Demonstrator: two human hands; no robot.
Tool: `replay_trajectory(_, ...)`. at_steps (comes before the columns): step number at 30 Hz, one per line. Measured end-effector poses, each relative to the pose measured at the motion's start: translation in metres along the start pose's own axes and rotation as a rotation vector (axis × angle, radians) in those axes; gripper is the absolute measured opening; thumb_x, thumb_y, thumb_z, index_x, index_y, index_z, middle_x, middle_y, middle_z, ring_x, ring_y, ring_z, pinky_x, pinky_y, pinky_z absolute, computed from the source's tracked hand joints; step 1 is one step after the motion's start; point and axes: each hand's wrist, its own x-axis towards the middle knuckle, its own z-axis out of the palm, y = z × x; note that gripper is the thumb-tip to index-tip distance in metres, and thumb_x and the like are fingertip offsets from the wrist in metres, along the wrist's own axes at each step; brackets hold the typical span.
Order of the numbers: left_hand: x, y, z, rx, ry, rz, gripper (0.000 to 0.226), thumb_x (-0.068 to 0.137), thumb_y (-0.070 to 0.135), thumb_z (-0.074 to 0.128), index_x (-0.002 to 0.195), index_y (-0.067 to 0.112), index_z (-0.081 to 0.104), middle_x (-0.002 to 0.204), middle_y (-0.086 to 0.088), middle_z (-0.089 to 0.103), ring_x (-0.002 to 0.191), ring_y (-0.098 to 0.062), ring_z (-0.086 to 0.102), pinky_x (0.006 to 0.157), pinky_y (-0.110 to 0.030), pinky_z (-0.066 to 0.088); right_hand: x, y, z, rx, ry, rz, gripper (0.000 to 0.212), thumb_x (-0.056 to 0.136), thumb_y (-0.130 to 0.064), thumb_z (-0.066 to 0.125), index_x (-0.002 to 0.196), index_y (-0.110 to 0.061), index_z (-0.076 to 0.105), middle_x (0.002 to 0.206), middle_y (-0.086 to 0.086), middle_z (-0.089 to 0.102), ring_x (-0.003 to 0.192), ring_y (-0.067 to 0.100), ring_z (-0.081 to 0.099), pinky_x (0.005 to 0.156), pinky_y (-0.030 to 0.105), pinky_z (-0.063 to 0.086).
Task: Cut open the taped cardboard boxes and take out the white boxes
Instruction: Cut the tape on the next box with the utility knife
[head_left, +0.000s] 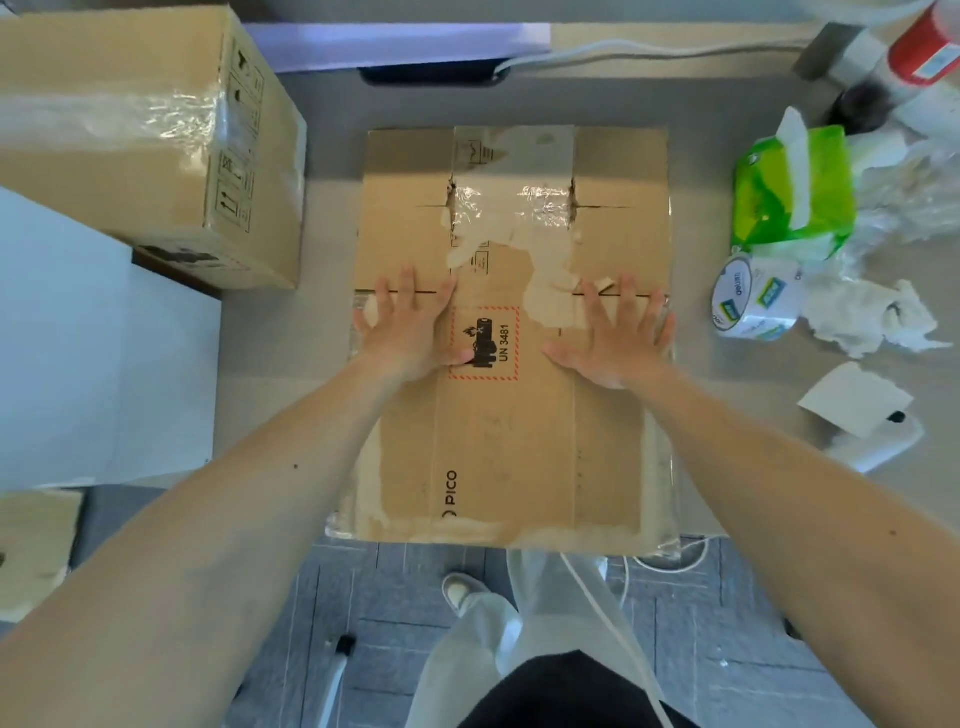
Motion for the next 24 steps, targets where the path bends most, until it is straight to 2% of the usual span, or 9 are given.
replay_trajectory(2,-0.013,0.006,0.002,-0.053,0.038,0.012,0.100,0.081,0.067,0.065,0.153,0.051,-0.002,0.165,-0.003,-0.022,0.150,-0.041,-0.014,0.113,-0.075,0.005,-0.006,-0.003,-0.010,0.000,0.005,0.000,0.102,0.076,-0.085,0.041,0.148,-0.046,-0.020,0.159,0.001,-0.031,0.145,0.041,-0.025,0.117,0.060,-0.010)
replay_trajectory(4,-0.033,0.008,0.010,-0.117,0.080,0.061,0.102,0.078,0.061,0.073,0.152,0.051,0.003,0.165,-0.004,-0.020,0.150,-0.044,-0.012,0.112,-0.075,0.005,-0.022,-0.005,-0.010,0.044,0.085,-0.030,0.100,0.078,-0.078,0.048,0.150,-0.045,-0.014,0.162,0.001,-0.024,0.147,0.042,-0.019,0.117,0.060,-0.007)
replay_trajectory(7,-0.071,-0.003,0.036,-0.088,0.061,0.093,0.117,0.073,0.063,0.076,0.150,0.053,-0.011,0.164,-0.003,-0.023,0.149,-0.047,-0.012,0.113,-0.074,0.007,-0.064,-0.005,0.020,0.089,0.187,-0.092,0.103,0.075,-0.074,0.055,0.148,-0.048,-0.012,0.162,-0.004,-0.023,0.147,0.041,-0.020,0.115,0.063,-0.004)
replay_trajectory(10,-0.099,-0.024,0.065,-0.039,-0.009,0.092,0.116,0.072,0.067,0.074,0.152,0.052,-0.009,0.164,-0.003,-0.022,0.149,-0.046,-0.014,0.116,-0.070,0.007,-0.104,0.005,0.067,0.088,0.131,-0.119,0.107,0.071,-0.079,0.056,0.148,-0.045,-0.010,0.161,-0.004,-0.023,0.146,0.042,-0.019,0.114,0.066,-0.001)
replay_trajectory(14,-0.111,-0.040,0.093,0.034,-0.018,0.108,0.113,0.073,0.067,0.072,0.151,0.053,-0.009,0.163,-0.003,-0.025,0.148,-0.046,-0.017,0.116,-0.071,0.008,-0.124,0.022,0.112,0.027,0.090,-0.086,0.111,0.067,-0.091,0.044,0.149,-0.046,-0.017,0.160,-0.001,-0.029,0.146,0.038,-0.025,0.116,0.064,-0.007)
replay_trajectory(17,-0.109,-0.040,0.096,0.021,-0.019,0.105,0.114,0.074,0.063,0.073,0.152,0.052,-0.010,0.162,-0.001,-0.030,0.147,-0.045,-0.020,0.116,-0.070,0.004,-0.117,0.025,0.118,0.002,0.034,-0.065,0.111,0.067,-0.094,0.037,0.144,-0.048,-0.027,0.154,-0.002,-0.041,0.142,0.034,-0.034,0.115,0.060,-0.014)
replay_trajectory(20,-0.110,-0.038,0.092,0.001,-0.058,0.075,0.113,0.076,0.061,0.073,0.152,0.052,-0.010,0.162,0.001,-0.029,0.148,-0.044,-0.020,0.117,-0.068,0.002,-0.116,0.019,0.108,0.023,-0.056,-0.035,0.113,0.069,-0.090,0.044,0.141,-0.049,-0.032,0.150,-0.003,-0.047,0.140,0.033,-0.039,0.114,0.059,-0.017)
replay_trajectory(22,-0.111,-0.030,0.082,-0.157,-0.038,-0.022,0.100,0.082,0.065,0.065,0.154,0.048,-0.002,0.166,-0.001,-0.013,0.151,-0.043,-0.004,0.118,-0.067,0.011,-0.124,0.016,0.099,0.016,-0.030,-0.047,0.106,0.076,-0.082,0.047,0.147,-0.046,-0.022,0.156,-0.002,-0.038,0.144,0.036,-0.031,0.117,0.060,-0.010)
replay_trajectory(24,-0.105,-0.024,0.059,-0.259,0.016,-0.036,0.082,0.087,0.061,0.063,0.155,0.036,0.023,0.160,-0.008,0.022,0.144,-0.038,0.029,0.113,-0.059,0.032,-0.126,0.018,0.085,0.065,0.030,-0.051,0.086,0.083,-0.069,0.049,0.152,-0.042,0.005,0.163,0.000,-0.012,0.149,0.038,-0.008,0.117,0.059,0.006)
